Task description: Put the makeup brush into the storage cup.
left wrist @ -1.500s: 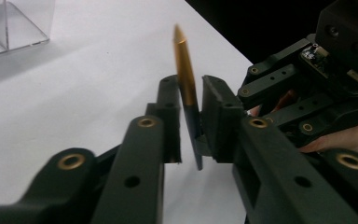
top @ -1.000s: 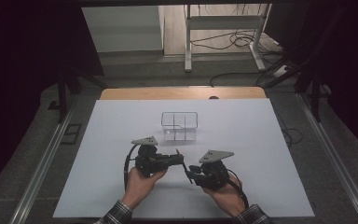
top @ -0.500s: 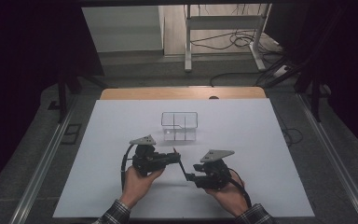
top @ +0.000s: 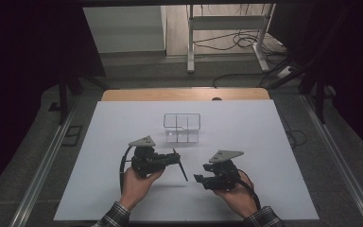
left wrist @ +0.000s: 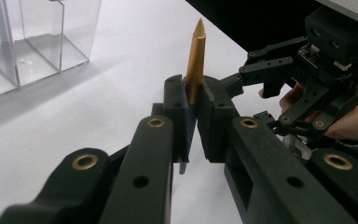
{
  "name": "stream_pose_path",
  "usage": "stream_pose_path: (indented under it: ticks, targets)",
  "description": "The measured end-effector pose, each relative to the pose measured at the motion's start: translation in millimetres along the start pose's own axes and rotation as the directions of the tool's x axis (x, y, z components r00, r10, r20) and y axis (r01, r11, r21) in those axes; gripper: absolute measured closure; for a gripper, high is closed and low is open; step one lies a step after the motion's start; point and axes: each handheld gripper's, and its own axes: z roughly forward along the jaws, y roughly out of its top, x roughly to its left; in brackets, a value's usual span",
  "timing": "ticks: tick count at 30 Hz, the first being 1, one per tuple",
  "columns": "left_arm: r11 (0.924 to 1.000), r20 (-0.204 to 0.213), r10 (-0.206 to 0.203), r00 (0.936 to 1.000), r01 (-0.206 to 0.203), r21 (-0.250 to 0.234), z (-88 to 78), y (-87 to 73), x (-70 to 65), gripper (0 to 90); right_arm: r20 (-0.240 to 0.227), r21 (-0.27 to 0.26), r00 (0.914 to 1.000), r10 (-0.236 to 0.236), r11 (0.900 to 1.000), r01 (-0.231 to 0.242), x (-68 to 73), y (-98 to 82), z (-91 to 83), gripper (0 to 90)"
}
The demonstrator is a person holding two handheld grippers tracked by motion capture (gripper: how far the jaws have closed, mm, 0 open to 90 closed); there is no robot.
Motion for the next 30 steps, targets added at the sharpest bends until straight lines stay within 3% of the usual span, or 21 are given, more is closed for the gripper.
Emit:
stream_pose_path:
  ticks: [11,30]
  targets:
    - [1.0000,-0.007,0.001,1.0000,-0.001,-0.007,-5.6,1.3,2.0,83.2,0.013,-0.007,0.9999,0.000,1.000,0.000,-8.1,-1.2,-7.0,40.6]
    - [0.9996,-0.052,0.018,0.9985,-0.019,-0.023,-17.2,4.1,5.1,83.2,0.047,-0.025,0.9987,-0.018,0.999,0.020,-20.2,-6.2,-15.8,19.9]
